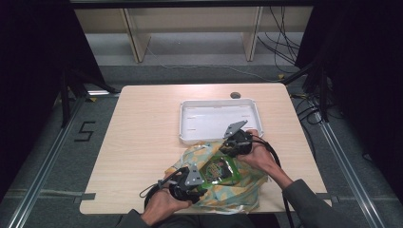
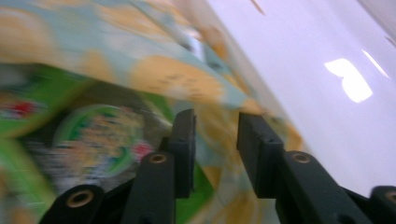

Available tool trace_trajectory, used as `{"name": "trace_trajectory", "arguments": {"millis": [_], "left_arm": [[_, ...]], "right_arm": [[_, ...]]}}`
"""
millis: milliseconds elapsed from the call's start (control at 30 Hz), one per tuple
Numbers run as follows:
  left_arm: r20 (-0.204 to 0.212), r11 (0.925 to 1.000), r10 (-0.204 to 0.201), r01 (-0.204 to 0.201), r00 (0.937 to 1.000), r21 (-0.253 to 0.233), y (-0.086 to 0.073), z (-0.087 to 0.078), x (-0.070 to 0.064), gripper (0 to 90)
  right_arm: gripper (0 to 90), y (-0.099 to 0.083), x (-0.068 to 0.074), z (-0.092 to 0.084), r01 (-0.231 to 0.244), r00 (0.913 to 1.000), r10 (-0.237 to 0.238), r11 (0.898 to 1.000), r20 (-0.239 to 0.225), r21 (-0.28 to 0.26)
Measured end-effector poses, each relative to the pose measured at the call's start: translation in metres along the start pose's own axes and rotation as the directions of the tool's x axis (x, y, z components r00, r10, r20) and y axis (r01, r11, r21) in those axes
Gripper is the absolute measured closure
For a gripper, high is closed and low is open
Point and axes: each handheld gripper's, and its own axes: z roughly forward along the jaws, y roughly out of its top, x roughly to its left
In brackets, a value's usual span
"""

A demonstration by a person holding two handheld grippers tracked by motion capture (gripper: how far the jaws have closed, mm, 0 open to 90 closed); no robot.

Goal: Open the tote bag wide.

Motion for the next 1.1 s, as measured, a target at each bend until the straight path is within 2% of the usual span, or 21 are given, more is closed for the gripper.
{"name": "trace_trajectory", "arguments": {"millis": [33, 67, 100, 133, 167, 200, 233, 267, 333, 400, 467, 533, 567, 700, 733, 833, 867, 900, 1000, 1033, 1100], "left_arm": [[-0.009, 0.9997, -0.005, 0.005, 0.9999, -0.023, 0.001, -0.003, 0.000, 63.0], [-0.023, 0.9995, -0.006, 0.006, 0.9997, -0.033, 0.001, -0.006, 0.001, 63.8], [-0.027, 0.9985, -0.019, 0.018, 0.9994, -0.051, 0.001, -0.008, 0.002, 65.3], [-0.028, 0.9984, -0.024, 0.023, 0.9993, -0.052, 0.000, -0.011, 0.002, 67.4], [-0.028, 0.9980, -0.020, 0.019, 0.9994, -0.060, -0.001, -0.011, 0.002, 69.9], [-0.030, 0.9982, -0.015, 0.013, 0.9994, -0.059, -0.002, -0.012, 0.002, 73.0], [-0.032, 0.9979, -0.037, 0.036, 0.9988, -0.054, -0.003, -0.012, 0.000, 75.5], [-0.037, 0.9985, -0.031, 0.029, 0.9988, -0.046, -0.004, -0.012, -0.001, 80.0], [-0.013, 0.9983, -0.035, 0.034, 0.9993, -0.046, -0.005, -0.011, -0.004, 88.1], [-0.001, 0.9979, -0.041, 0.041, 0.9992, -0.050, -0.005, -0.008, -0.006, 89.4], [0.010, 0.9992, -0.022, 0.022, 0.9997, -0.032, -0.006, -0.005, -0.007, 89.5], [0.019, 0.9992, -0.036, 0.037, 0.9992, -0.018, -0.007, 0.000, -0.008, 89.6], [0.027, 0.9989, -0.046, 0.046, 0.9986, -0.012, -0.008, 0.002, -0.008, 89.6], [0.031, 0.9998, -0.012, 0.012, 0.9995, 0.018, -0.008, 0.008, -0.005, 89.5], [0.029, 0.9993, -0.033, 0.032, 0.9990, 0.017, -0.008, 0.010, -0.006, 89.5], [0.028, 0.9991, -0.035, 0.034, 0.9990, 0.026, -0.009, 0.013, -0.005, 89.5], [0.033, 0.9994, -0.009, 0.008, 0.9994, 0.033, -0.009, 0.013, -0.003, 89.6], [0.033, 0.9988, -0.037, 0.036, 0.9987, 0.033, -0.010, 0.014, -0.005, 89.5], [0.040, 0.9988, -0.030, 0.028, 0.9988, 0.040, -0.010, 0.016, -0.005, 89.6], [0.042, 0.9992, -0.015, 0.013, 0.9990, 0.039, -0.009, 0.017, -0.005, 89.6], [0.042, 0.9986, -0.030, 0.028, 0.9987, 0.046, -0.009, 0.019, -0.006, 89.6]], "right_arm": [[65.1, 0.001, 0.004, -0.004, -0.006, 0.9990, 0.005, 1.000, -0.044, -0.015], [62.8, 0.001, 0.007, -0.006, 0.010, 0.9972, -0.012, 1.000, -0.074, -0.026], [62.0, 0.001, 0.010, -0.007, 0.018, 0.9918, -0.021, 1.000, -0.126, -0.025], [61.2, 0.001, 0.015, -0.008, 0.025, 0.9875, -0.028, 0.999, -0.155, -0.023], [60.2, 0.001, 0.019, -0.006, 0.054, 0.9818, -0.056, 0.998, -0.181, -0.015], [59.9, 0.001, 0.024, -0.004, 0.074, 0.9781, -0.073, 0.997, -0.195, -0.004], [59.4, 0.001, 0.027, -0.003, 0.083, 0.9747, -0.081, 0.997, -0.208, 0.003], [58.9, 0.002, 0.031, 0.000, 0.088, 0.9711, -0.084, 0.996, -0.223, 0.008], [57.1, 0.005, 0.033, 0.007, 0.100, 0.9655, -0.094, 0.995, -0.243, 0.016], [55.3, 0.007, 0.033, 0.013, 0.105, 0.9643, -0.096, 0.994, -0.247, 0.025], [52.4, 0.008, 0.032, 0.020, 0.098, 0.9638, -0.084, 0.994, -0.253, 0.041], [50.7, 0.009, 0.030, 0.029, 0.102, 0.9606, -0.084, 0.993, -0.265, 0.055], [49.5, 0.010, 0.030, 0.033, 0.102, 0.9629, -0.084, 0.993, -0.256, 0.057], [46.9, 0.012, 0.027, 0.042, 0.093, 0.9707, -0.076, 0.993, -0.228, 0.067], [46.3, 0.013, 0.026, 0.044, 0.085, 0.9712, -0.069, 0.994, -0.228, 0.062], [44.5, 0.016, 0.022, 0.046, 0.065, 0.9730, -0.049, 0.996, -0.225, 0.063], [44.4, 0.017, 0.021, 0.046, 0.063, 0.9747, -0.048, 0.996, -0.218, 0.062], [44.7, 0.017, 0.019, 0.046, 0.062, 0.9762, -0.048, 0.996, -0.212, 0.060], [44.0, 0.018, 0.015, 0.048, 0.054, 0.9785, -0.044, 0.998, -0.202, 0.043], [44.1, 0.017, 0.013, 0.049, 0.045, 0.9796, -0.033, 0.997, -0.198, 0.056], [43.8, 0.016, 0.010, 0.051, 0.039, 0.9833, -0.029, 0.998, -0.180, 0.055]]}}
